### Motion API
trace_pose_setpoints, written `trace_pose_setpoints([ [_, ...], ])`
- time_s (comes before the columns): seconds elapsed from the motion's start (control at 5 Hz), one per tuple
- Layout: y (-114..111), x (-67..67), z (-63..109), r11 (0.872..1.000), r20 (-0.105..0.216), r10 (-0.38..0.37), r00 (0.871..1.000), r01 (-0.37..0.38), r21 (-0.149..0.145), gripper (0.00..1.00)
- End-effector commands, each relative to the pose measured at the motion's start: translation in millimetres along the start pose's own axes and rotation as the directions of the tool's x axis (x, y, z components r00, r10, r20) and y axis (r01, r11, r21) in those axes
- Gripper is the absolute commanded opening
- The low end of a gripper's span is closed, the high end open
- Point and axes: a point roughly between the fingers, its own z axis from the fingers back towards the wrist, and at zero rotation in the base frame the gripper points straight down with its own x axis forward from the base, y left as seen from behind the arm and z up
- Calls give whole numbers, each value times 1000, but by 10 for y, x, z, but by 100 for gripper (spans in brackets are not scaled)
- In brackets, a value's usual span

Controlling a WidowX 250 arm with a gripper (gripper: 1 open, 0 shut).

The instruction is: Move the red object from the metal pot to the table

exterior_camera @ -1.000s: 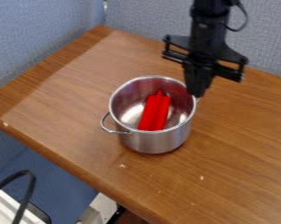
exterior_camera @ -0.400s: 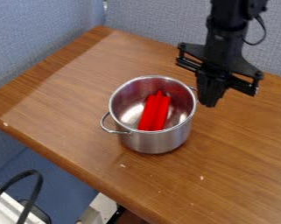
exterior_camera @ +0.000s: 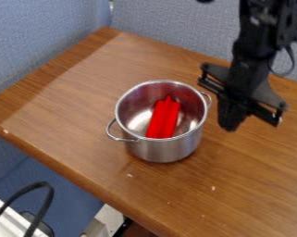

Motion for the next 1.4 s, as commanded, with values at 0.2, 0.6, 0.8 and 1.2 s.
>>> trace_pose_setpoints([
  [0.2, -287, 24, -82, 996, 69, -86, 994, 86, 14, 0],
  [0.6, -329, 37, -239, 992, 78, -119, 990, 115, 52, 0],
  [0.8, -306, 48, -279, 990, 100, -133, 986, 127, 66, 0],
  [1.2, -286, 20, -304, 985, 124, -167, 978, 160, 65, 0],
])
